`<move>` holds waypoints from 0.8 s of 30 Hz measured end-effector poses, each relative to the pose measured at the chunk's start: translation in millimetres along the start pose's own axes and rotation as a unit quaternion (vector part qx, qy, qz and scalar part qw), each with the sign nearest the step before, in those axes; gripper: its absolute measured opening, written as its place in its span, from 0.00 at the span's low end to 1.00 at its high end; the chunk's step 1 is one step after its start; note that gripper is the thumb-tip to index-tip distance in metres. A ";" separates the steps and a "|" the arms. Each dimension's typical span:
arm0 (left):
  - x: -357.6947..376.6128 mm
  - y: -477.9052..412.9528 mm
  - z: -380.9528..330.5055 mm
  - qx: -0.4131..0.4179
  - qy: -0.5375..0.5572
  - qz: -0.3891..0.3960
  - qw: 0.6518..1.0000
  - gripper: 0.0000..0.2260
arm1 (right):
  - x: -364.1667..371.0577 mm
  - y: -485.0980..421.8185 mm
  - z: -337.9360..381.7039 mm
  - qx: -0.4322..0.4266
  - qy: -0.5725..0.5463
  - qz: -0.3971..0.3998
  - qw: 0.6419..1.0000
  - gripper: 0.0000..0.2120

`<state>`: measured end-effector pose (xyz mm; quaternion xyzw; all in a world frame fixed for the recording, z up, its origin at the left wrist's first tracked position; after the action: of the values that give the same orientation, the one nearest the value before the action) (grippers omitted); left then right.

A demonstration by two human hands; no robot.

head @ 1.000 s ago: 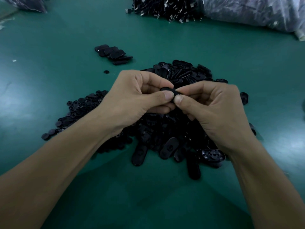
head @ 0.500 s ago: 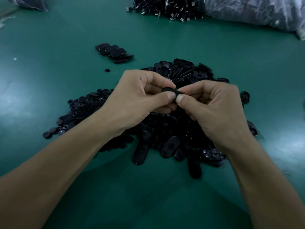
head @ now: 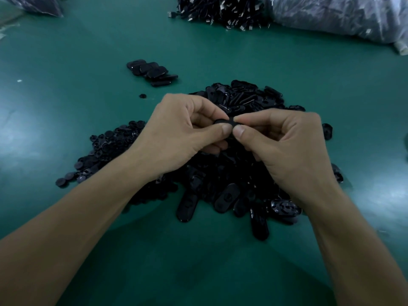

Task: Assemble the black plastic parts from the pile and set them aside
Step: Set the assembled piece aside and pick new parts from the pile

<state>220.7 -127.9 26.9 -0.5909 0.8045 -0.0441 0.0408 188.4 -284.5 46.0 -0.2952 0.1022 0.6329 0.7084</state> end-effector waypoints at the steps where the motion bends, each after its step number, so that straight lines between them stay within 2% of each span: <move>1: -1.3 -0.9 0.0 0.004 -0.016 0.000 1.000 0.02 | 0.3 0.0 0.2 -0.001 0.009 -0.001 1.000 0.06; 4: -6.5 -3.7 0.5 0.017 -0.074 -0.008 0.997 0.03 | -0.9 0.4 -0.1 -0.007 0.055 -0.014 0.998 0.08; 8: -35.2 -12.8 -0.3 0.038 -0.121 -0.097 0.987 0.05 | -11.5 1.4 -2.7 -0.019 0.205 -0.043 0.978 0.11; 11: -68.7 -28.1 -0.7 0.035 -0.090 -0.159 0.982 0.04 | -9.9 0.6 -9.0 -0.010 0.316 -0.003 0.949 0.18; 13: -88.6 -42.5 2.6 0.017 -0.077 -0.183 0.980 0.04 | -3.1 1.0 -13.0 -0.003 0.352 0.036 0.935 0.22; 16: -118.0 -64.6 6.1 0.004 -0.104 -0.241 0.965 0.06 | 0.3 1.6 -14.2 -0.006 0.362 0.049 0.931 0.22; 19: -137.9 -79.6 9.0 -0.002 -0.127 -0.306 0.943 0.08 | -2.7 0.7 -13.8 -0.012 0.355 0.039 0.934 0.18; 24: -139.5 -90.4 13.1 -0.005 -0.226 -0.332 0.916 0.11 | -7.7 1.0 -10.3 -0.027 0.309 0.018 0.951 0.07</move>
<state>349.5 -22.0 26.6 -0.8186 0.5315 0.0834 0.2012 188.5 -296.5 41.3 -0.4934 0.3043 0.5255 0.6227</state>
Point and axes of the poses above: each hand's wrist, its own y-axis away from the middle knuckle, its own x-axis out of the palm, z = x × y, the point moved 9 cm from there along -y, towards the middle knuckle, and after that the axes turned 10 degrees about y, right-handed, at the moved point
